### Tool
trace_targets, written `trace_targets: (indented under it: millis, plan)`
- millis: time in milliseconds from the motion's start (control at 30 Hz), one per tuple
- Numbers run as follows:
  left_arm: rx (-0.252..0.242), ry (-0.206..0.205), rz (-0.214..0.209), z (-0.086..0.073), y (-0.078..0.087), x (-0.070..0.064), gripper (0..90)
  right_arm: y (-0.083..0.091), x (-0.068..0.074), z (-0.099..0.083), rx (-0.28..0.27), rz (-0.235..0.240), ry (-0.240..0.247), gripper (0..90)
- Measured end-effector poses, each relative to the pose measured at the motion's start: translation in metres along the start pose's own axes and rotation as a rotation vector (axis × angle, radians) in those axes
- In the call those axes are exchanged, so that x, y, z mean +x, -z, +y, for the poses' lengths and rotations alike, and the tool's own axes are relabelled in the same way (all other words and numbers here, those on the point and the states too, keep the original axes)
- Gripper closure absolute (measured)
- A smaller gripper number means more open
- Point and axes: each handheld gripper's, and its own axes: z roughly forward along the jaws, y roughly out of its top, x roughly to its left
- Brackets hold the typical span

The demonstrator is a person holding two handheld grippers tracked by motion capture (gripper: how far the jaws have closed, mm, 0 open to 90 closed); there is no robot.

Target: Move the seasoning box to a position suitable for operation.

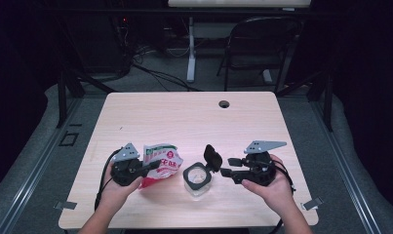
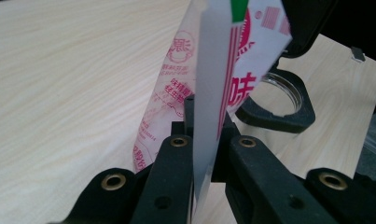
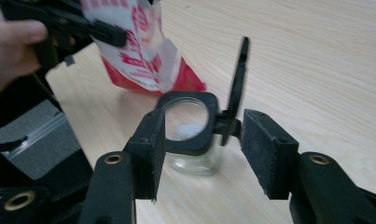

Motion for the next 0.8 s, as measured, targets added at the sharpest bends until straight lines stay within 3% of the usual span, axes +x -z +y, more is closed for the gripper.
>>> trace_targets:
  millis: [267, 367, 800]
  plan:
    - [0.017, 0.004, -0.022, -0.012, -0.004, -0.004, 90.0, 0.001, 0.023, 0.001, -0.029, 0.042, 0.011, 57.0]
    - [0.020, 0.010, -0.044, -0.017, -0.006, -0.006, 90.0, -0.009, 0.030, 0.001, -0.010, 0.052, 0.021, 61.4]
    - [0.025, 0.007, -0.068, -0.022, -0.010, -0.012, 89.6, -0.057, 0.037, 0.008, 0.082, 0.108, 0.056, 67.1]
